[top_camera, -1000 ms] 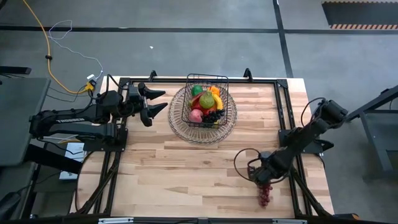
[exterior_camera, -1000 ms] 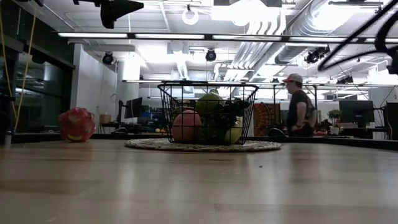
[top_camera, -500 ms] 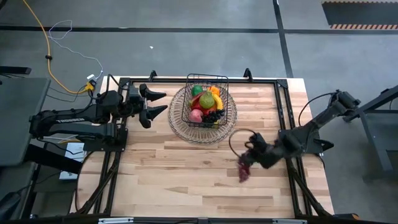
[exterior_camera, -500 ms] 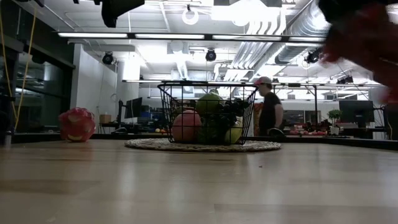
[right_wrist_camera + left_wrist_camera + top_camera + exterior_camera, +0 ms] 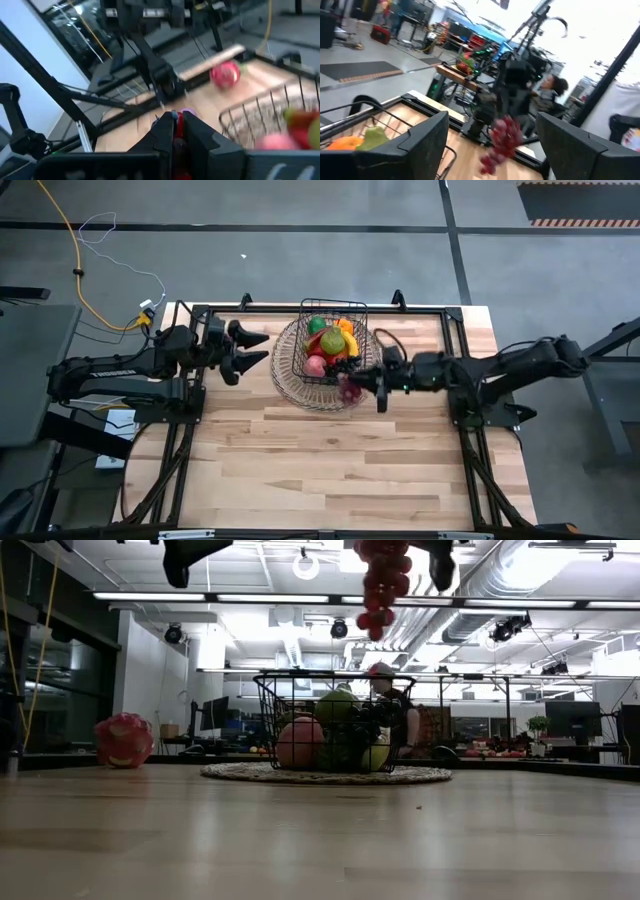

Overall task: Build produce basket
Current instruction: Put the red grapes into the black wire basket

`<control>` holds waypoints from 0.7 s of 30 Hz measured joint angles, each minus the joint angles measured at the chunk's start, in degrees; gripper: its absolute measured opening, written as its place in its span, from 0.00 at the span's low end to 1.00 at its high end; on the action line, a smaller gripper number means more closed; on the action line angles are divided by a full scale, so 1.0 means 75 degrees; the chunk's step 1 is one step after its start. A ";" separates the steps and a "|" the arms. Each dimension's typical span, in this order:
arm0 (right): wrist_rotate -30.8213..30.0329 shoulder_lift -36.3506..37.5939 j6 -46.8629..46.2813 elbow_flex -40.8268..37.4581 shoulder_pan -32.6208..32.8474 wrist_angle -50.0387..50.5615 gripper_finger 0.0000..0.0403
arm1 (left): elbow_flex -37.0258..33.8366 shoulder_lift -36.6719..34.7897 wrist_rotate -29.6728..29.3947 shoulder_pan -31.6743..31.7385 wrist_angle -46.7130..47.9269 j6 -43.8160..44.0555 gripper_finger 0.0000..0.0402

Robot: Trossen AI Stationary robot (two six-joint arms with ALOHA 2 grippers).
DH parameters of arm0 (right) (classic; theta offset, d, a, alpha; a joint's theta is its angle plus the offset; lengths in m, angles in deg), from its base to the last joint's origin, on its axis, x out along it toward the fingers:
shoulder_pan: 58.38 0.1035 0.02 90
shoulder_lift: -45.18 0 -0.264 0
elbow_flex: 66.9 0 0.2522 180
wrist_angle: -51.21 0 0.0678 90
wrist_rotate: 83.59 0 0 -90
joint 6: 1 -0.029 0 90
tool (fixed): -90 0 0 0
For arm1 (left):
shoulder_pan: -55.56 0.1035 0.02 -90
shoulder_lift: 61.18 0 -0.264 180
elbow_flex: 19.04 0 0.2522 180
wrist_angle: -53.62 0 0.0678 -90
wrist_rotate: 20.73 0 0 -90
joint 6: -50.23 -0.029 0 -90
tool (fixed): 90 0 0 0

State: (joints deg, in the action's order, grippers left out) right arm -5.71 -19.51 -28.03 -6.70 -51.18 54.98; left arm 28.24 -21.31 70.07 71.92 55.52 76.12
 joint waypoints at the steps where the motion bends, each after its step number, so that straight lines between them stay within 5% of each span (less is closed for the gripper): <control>1: 0.0192 0.0000 0.0200 0.0000 -0.0157 -0.0155 0.05 | 0.0000 0.0001 0.0138 -0.0002 -0.0016 -0.0068 0.72; 7: 0.0728 -0.0014 0.1139 0.0551 -0.0637 0.0395 0.05 | 0.0009 -0.0002 0.0796 -0.0155 -0.0305 -0.0685 0.72; 15: 0.0760 -0.0024 0.1813 0.1422 -0.0667 0.2076 0.05 | 0.0009 -0.0001 -0.0086 -0.0594 -0.0127 -0.2155 0.72; 21: 0.0681 -0.0026 0.1814 0.1454 -0.0664 0.2111 0.05 | 0.0009 0.0026 -0.0328 -0.0688 0.0064 -0.2539 0.72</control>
State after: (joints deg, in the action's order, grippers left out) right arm -0.60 -19.71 -14.42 4.20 -56.16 70.81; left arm 28.31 -21.11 67.61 66.77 56.00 57.08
